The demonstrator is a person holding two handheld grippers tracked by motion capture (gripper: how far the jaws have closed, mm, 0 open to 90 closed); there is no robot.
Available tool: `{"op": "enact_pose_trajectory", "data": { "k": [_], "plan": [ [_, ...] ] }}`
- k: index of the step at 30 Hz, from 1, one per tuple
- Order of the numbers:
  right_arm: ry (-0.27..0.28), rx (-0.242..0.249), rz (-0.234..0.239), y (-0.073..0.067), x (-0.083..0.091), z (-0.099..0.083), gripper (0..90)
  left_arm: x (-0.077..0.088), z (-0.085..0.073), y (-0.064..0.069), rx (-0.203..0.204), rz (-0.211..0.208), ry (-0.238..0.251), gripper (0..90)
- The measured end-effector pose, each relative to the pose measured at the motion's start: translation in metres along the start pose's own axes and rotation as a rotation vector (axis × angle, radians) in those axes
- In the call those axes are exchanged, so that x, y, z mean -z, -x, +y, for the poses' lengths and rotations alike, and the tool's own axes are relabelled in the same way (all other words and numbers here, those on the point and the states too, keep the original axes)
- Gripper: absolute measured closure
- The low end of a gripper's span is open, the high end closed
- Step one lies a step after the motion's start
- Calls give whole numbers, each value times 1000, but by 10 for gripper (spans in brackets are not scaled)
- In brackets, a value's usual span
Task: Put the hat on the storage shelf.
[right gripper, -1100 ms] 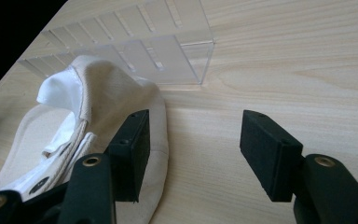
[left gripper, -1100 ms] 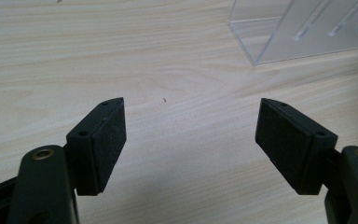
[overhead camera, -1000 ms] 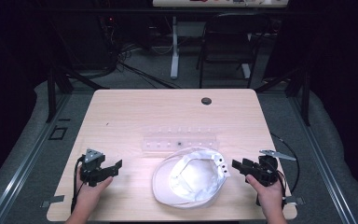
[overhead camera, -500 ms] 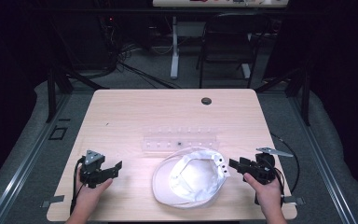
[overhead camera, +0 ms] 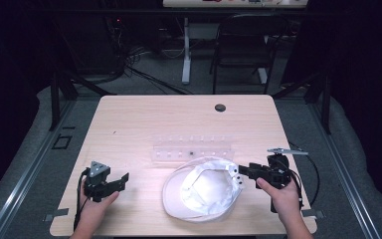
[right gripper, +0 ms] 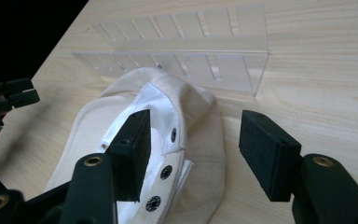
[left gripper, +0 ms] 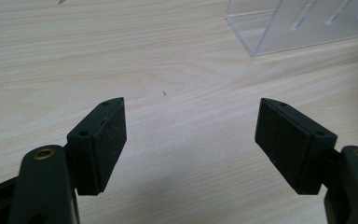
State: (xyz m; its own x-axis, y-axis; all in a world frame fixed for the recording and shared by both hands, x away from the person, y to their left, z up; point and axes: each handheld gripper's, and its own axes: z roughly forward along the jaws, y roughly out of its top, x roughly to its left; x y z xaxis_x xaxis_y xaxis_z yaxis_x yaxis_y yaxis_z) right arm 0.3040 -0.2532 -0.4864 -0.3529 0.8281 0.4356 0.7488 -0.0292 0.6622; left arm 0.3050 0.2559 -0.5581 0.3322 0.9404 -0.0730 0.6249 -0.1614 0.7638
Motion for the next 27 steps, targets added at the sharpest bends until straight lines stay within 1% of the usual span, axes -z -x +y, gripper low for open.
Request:
{"op": "enact_pose_trajectory", "data": {
  "k": [1, 3, 4, 5, 6, 7, 8, 10, 13, 14, 17, 19, 20, 21, 23, 27],
  "plan": [
    [-15, 6, -8, -1, 0, 1, 437, 0, 0, 0, 1, 0, 0, 251],
    [-43, 9, -4, -4, -2, 4, 437, 0, 0, 0, 0, 0, -1, 251],
    [-43, 9, -4, -4, -2, 4, 437, 0, 0, 0, 0, 0, -1, 251],
    [-78, 9, -8, -6, -6, 7, 437, -1, -1, 0, -2, 1, -4, 251],
    [-95, 14, -11, -6, -7, 8, 438, -1, -1, 1, -3, 1, -4, 251],
    [-95, 14, -11, -6, -7, 8, 438, -1, -1, 1, -3, 1, -4, 251],
    [-120, 13, -14, -8, -9, 10, 438, -1, -1, 1, -8, -2, -10, 251],
    [-129, 19, -11, -8, -10, 11, 439, -2, -1, 1, -5, -2, -6, 251],
    [-165, 27, -19, -11, -12, 14, 440, -3, -1, 2, -8, -3, -8, 251],
    [-190, 27, -16, -12, -13, 16, 440, -2, -1, 2, -8, -2, -7, 251],
    [-231, 32, -16, -13, -15, 20, 440, -2, -1, 2, -6, 0, -7, 251],
    [-251, 29, -19, -12, -16, 22, 440, -2, -1, 1, -11, 0, -10, 251],
    [-269, 16, -12, -12, -17, 24, 440, -2, -1, 1, -12, 1, -10, 251],
    [-275, 13, -11, -12, -18, 24, 439, -2, -1, 2, -11, 2, -10, 252],
    [-301, 9, -15, -12, -20, 26, 439, -2, -1, 2, -9, 2, -8, 252],
    [-343, 2, -5, -11, -25, 27, 441, -2, -1, 1, -10, 2, -9, 252]
  ]
}}
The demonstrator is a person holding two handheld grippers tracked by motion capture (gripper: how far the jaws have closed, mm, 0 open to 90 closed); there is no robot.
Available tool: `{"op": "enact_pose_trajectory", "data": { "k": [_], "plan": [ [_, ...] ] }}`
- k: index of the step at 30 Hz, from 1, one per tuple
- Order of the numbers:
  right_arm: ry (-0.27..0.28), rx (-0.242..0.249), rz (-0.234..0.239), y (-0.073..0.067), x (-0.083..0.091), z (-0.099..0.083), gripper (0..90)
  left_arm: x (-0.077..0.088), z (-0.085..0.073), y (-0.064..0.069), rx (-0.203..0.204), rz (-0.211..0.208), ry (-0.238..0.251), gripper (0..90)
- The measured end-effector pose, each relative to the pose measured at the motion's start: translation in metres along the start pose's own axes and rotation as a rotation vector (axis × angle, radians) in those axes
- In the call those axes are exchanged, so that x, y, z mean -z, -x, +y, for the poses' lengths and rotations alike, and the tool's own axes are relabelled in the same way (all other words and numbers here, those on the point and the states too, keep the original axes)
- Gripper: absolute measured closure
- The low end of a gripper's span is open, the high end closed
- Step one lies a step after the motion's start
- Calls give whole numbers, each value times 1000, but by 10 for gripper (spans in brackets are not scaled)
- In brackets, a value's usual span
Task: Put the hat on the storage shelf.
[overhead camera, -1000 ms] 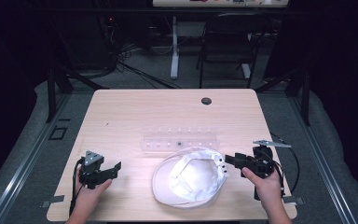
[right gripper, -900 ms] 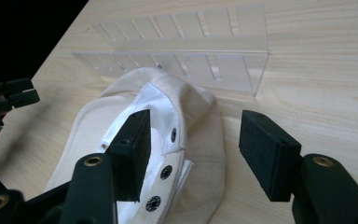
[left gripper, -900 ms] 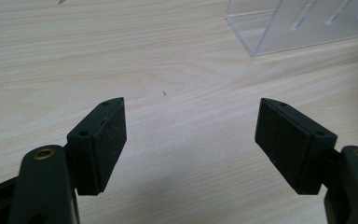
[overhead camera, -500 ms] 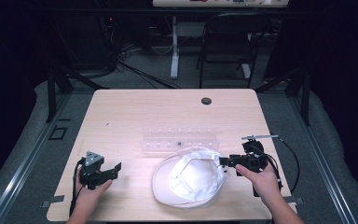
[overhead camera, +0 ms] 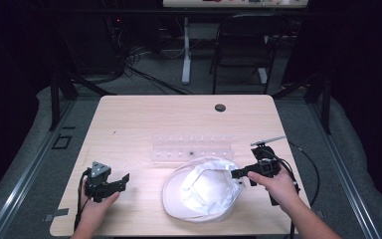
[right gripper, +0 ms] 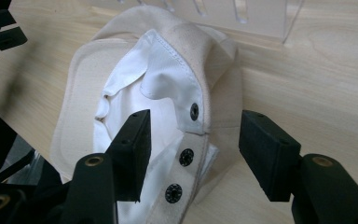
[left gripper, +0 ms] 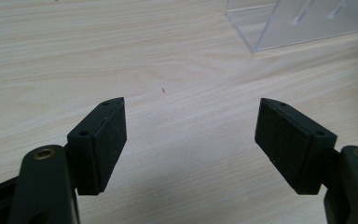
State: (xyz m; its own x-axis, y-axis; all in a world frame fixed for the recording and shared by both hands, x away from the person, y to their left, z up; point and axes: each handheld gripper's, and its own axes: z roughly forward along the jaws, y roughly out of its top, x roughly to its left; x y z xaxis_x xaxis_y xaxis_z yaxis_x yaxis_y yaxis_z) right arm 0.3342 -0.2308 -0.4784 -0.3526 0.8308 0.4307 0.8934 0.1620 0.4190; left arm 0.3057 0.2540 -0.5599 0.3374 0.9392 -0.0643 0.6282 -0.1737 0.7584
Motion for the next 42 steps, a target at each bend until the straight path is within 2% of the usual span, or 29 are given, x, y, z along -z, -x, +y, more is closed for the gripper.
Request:
{"op": "enact_pose_trajectory", "data": {
  "k": [3, 10, 12, 14, 15, 18, 20, 22, 24, 25, 26, 27, 32, 34, 35, 36, 37, 42],
  "plan": [
    [-14, -28, 30, 1, -5, 2, 454, 0, 0, 0, -2, 0, -1, 252],
    [-76, -51, 36, 6, -15, 1, 490, 1, 0, -1, -1, 2, -1, 252],
    [-73, -90, 44, 6, -18, -1, 508, 1, 0, -1, -3, 0, -1, 252],
    [-91, -79, 59, 8, -20, -1, 548, 0, 0, 0, -1, 3, 1, 252],
    [-75, -108, 57, 7, -21, -3, 562, 0, 0, 0, -1, 3, 1, 252],
    [-93, -103, 68, 7, -22, -2, 615, 0, 0, 0, -5, 3, -2, 254],
    [-90, -131, 74, 5, -23, -3, 658, 1, 0, 0, -2, 4, -2, 254],
    [-107, -116, 67, 5, -21, -2, 697, 1, 0, -1, -3, 4, -2, 254],
    [-93, -139, 70, 5, -20, -2, 734, 1, 0, -1, -4, 5, -2, 254],
    [-93, -127, 74, 6, -19, -1, 743, 0, 0, 0, -4, 5, -3, 254],
    [-85, -149, 69, 5, -18, -1, 751, 0, 0, 0, -4, 5, -3, 254],
    [-90, -134, 71, 7, -17, -1, 756, 0, 0, 0, -4, 4, -3, 254],
    [-95, -142, 56, 5, -15, 1, 766, 0, 0, 0, -4, 5, -2, 254],
    [-79, -168, 52, 2, -15, 1, 764, 0, 0, 0, -3, 5, -1, 254],
    [-89, -144, 52, 3, -14, 1, 764, 0, 0, 0, -7, 5, -4, 254],
    [-76, -166, 48, 0, -14, 2, 765, 0, 0, 0, -7, 5, -4, 254],
    [-88, -140, 57, 1, -12, 3, 770, 1, 0, 0, -7, 5, -3, 254],
    [-74, -146, 80, -3, -6, 6, 783, 1, 0, 0, -7, 6, -3, 254]
  ]
}}
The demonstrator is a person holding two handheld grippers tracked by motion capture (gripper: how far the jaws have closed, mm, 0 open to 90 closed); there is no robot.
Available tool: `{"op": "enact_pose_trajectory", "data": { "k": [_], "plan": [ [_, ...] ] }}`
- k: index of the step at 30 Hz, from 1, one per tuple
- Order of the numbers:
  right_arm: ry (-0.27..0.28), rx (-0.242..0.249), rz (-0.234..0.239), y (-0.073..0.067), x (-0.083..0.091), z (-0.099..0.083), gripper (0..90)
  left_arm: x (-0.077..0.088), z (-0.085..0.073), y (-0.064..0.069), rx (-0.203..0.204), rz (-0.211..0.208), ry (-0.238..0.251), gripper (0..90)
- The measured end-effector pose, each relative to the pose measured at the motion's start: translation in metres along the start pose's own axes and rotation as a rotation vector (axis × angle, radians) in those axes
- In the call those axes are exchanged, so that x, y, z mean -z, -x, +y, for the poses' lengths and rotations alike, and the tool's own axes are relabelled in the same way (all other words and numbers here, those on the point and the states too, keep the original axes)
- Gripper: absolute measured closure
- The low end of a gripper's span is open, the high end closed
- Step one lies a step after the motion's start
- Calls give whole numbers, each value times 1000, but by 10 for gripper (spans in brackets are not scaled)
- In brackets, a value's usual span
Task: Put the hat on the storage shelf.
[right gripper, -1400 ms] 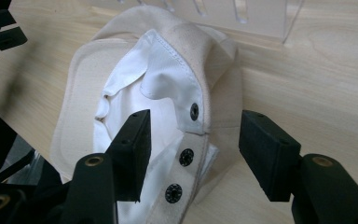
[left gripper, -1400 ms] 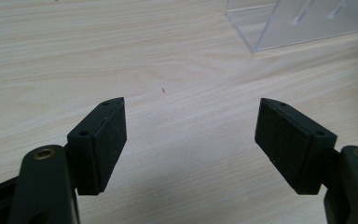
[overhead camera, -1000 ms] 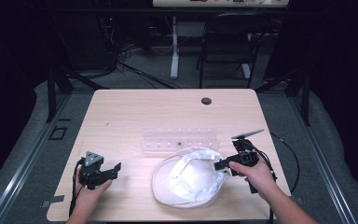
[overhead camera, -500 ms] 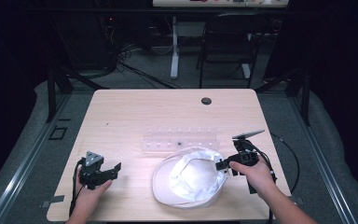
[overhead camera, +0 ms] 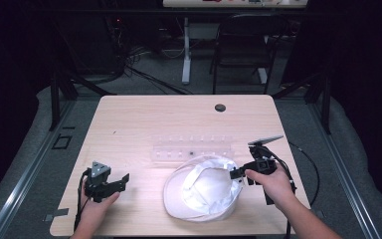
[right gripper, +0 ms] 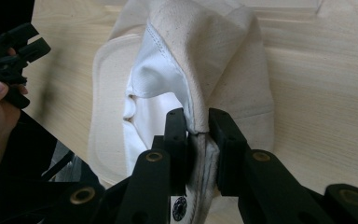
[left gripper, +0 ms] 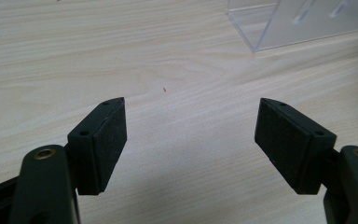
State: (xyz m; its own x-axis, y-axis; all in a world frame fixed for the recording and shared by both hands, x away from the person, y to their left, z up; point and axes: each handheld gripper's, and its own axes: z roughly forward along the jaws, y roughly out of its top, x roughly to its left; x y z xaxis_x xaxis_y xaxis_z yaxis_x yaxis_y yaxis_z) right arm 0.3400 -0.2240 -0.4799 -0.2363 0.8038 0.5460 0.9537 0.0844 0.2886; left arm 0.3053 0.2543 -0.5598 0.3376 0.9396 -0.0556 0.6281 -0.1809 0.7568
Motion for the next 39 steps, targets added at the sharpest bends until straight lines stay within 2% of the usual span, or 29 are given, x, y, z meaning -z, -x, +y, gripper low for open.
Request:
{"op": "enact_pose_trajectory", "data": {
  "k": [1, 4, 5, 6, 7, 10, 11, 13, 15, 16, 17, 18, 20, 22, 25, 26, 27, 30, 31, 34, 37, 39],
  "plan": [
    [11, -12, 5, -1, 0, 0, 784, 0, 0, 0, 0, 0, 0, 254],
    [-20, 12, 18, -1, 3, 2, 787, 0, 0, 1, 4, -1, 2, 254],
    [-19, 6, 15, -2, 4, 2, 788, 0, 0, 1, 3, -1, 2, 254],
    [-24, -3, 33, -4, 6, 3, 790, -1, 0, 1, 3, -1, 2, 254],
    [-19, -26, 35, -6, 6, 3, 790, -1, 0, 1, 3, -1, 4, 254],
    [-15, -18, 56, -7, 8, 5, 789, -1, 0, 1, -2, -2, -1, 255],
    [-32, -11, 58, -7, 10, 7, 789, -1, 0, 2, -3, -4, -1, 258],
    [-19, -27, 62, -9, 10, 7, 790, -1, 0, 2, -4, -10, -3, 263],
    [-30, -33, 73, -10, 12, 9, 790, -1, 0, 2, -5, -12, -3, 265],
    [-12, -50, 76, -12, 11, 9, 790, -1, 0, 3, -6, -13, -3, 266],
    [-27, -37, 80, -11, 13, 9, 790, -1, 0, 3, -6, -12, -3, 266],
    [-37, -28, 96, -11, 14, 10, 791, -1, 0, 2, -6, -13, -3, 266],
    [-23, -51, 113, -13, 15, 11, 791, -1, 0, 2, -5, -17, 0, 266],
    [-34, -45, 121, -14, 16, 12, 791, -1, 0, 2, -3, -23, 7, 275],
    [-23, -61, 161, -17, 19, 13, 792, 0, 0, 3, -11, -30, 20, 284],
    [-4, -84, 176, -19, 19, 13, 792, 0, 0, 3, -11, -30, 20, 287],
    [-23, -66, 185, -18, 21, 15, 792, 1, 1, 3, -12, -33, 18, 289],
    [-13, -66, 206, -19, 22, 15, 793, 1, 1, 3, -14, -32, 22, 299],
    [-7, -69, 233, -21, 24, 16, 793, 1, 1, 4, -21, -33, 23, 306],
    [7, -82, 254, -23, 25, 17, 793, 0, 1, 4, -27, -40, 25, 319],
    [14, -85, 299, -27, 28, 18, 794, 0, 1, 5, -24, -48, 32, 322],
    [20, -87, 308, -29, 29, 19, 795, 0, 1, 4, -24, -49, 28, 322]
  ]
}}
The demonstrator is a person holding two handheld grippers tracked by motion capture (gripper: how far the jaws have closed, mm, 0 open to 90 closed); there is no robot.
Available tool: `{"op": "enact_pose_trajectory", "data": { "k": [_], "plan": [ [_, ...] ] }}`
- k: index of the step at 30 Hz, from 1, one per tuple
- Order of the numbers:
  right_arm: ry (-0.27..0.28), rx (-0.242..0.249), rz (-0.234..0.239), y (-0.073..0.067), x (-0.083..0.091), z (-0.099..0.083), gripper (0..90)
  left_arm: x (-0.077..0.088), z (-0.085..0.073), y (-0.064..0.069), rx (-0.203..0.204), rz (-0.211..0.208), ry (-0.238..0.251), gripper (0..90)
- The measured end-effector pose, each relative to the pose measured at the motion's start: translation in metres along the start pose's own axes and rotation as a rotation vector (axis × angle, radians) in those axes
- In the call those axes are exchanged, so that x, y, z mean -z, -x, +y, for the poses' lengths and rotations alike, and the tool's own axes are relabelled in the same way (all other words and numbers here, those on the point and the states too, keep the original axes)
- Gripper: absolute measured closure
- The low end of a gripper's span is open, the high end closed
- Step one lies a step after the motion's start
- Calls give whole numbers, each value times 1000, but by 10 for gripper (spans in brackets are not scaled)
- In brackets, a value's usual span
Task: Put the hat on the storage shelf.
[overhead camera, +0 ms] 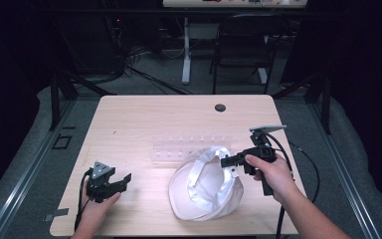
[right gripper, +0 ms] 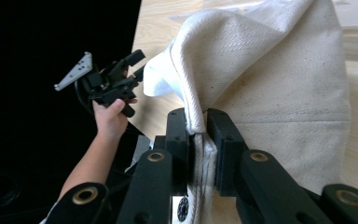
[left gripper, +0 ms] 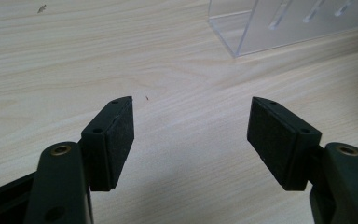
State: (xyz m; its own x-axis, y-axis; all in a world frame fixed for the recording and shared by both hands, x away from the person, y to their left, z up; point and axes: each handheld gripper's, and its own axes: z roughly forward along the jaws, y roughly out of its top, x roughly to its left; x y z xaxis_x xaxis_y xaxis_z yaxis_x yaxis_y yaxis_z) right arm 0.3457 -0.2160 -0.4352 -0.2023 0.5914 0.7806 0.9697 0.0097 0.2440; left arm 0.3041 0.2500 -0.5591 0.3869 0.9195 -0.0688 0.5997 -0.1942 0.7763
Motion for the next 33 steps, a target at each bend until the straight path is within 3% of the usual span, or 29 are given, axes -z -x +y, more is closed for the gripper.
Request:
{"op": "enact_pose_trajectory", "data": {
  "k": [5, 9, 13, 17, 21, 33],
  "plan": [
    [14, 15, 35, -7, 3, 0, 796, 1, 0, 0, 3, -5, 14, 330],
    [43, 6, 105, -13, 4, -2, 797, 1, 1, 1, -7, -19, 7, 345],
    [53, 28, 138, -20, 5, -2, 798, 1, 0, 3, -17, -19, 22, 345],
    [65, 42, 155, -27, 8, -1, 798, 2, 1, 3, -9, -19, 21, 345],
    [87, 39, 167, -31, 13, 2, 798, 5, 2, 4, 16, -52, 38, 369],
    [141, 35, 206, -36, 28, 11, 799, 14, 7, 26, -50, -93, 88, 395]
  ]
}}
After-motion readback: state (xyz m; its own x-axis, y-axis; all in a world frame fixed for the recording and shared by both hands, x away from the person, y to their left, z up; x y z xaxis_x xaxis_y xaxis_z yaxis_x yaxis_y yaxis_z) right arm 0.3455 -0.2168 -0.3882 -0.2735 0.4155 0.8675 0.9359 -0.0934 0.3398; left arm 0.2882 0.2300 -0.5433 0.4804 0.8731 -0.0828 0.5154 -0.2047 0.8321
